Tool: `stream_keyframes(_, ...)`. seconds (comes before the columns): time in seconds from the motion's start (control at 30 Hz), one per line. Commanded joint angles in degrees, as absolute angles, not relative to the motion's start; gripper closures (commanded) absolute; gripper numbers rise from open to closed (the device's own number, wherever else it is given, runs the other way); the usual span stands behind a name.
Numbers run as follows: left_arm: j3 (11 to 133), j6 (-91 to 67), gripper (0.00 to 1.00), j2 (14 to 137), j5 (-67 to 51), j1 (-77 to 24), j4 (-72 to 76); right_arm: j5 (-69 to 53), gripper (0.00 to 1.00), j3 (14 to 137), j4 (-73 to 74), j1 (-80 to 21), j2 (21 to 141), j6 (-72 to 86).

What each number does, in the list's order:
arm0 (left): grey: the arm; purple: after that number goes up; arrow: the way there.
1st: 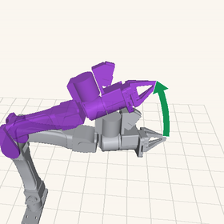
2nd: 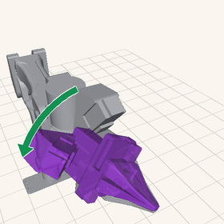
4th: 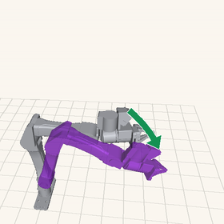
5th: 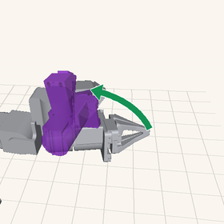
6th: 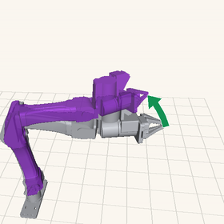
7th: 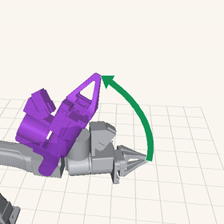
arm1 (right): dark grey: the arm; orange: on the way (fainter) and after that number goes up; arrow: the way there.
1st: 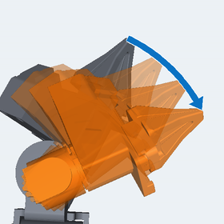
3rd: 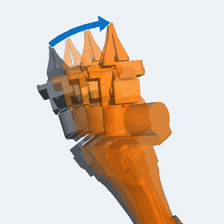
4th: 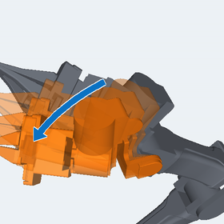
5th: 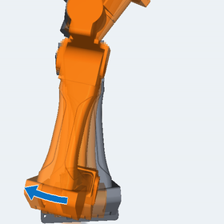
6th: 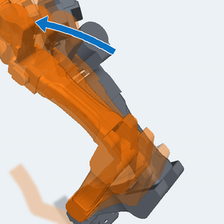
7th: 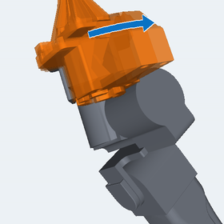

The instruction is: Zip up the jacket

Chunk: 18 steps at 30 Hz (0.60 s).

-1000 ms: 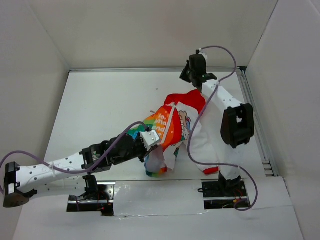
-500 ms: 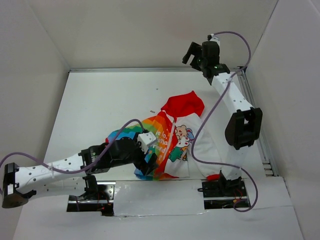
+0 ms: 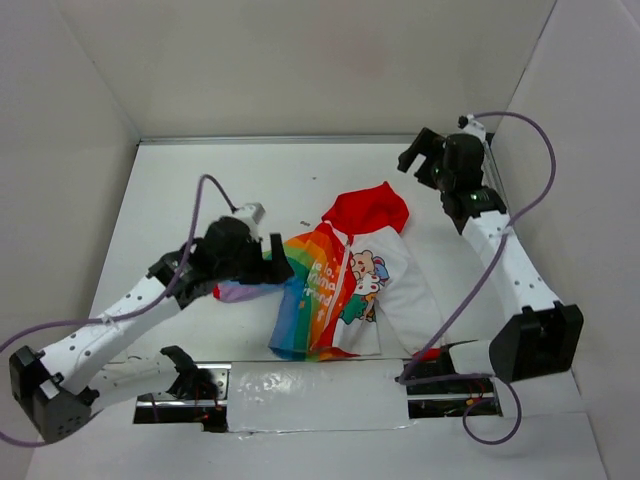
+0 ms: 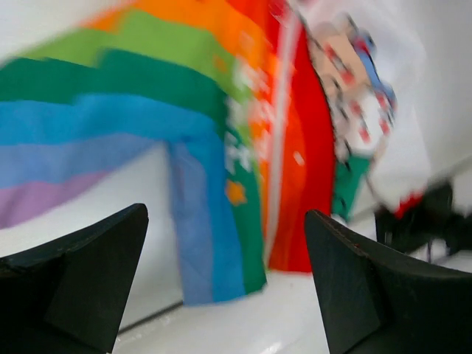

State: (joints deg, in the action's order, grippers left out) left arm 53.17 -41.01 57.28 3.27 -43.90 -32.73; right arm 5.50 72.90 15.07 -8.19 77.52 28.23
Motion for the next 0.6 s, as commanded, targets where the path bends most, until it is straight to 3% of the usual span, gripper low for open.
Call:
stream_keyframes(0.0,54.9,-41.7,0.01,58.4,-11.5,-29.2,-31.4,6.2,0.00,63.0,12.3,-8.7,69.1,27.4)
stream_keyframes(0.13,55.0,-40.0,0.01,58.2,-14.1,-17.3,-32.5,8.4,0.00,55.3,14.7,-9.4,59.8,29.6)
stream_keyframes(0.57,56.2,-40.8,0.01,57.7,-14.7,-14.9,-35.6,17.6,0.00,50.5,19.0,-10.1,50.6,29.7)
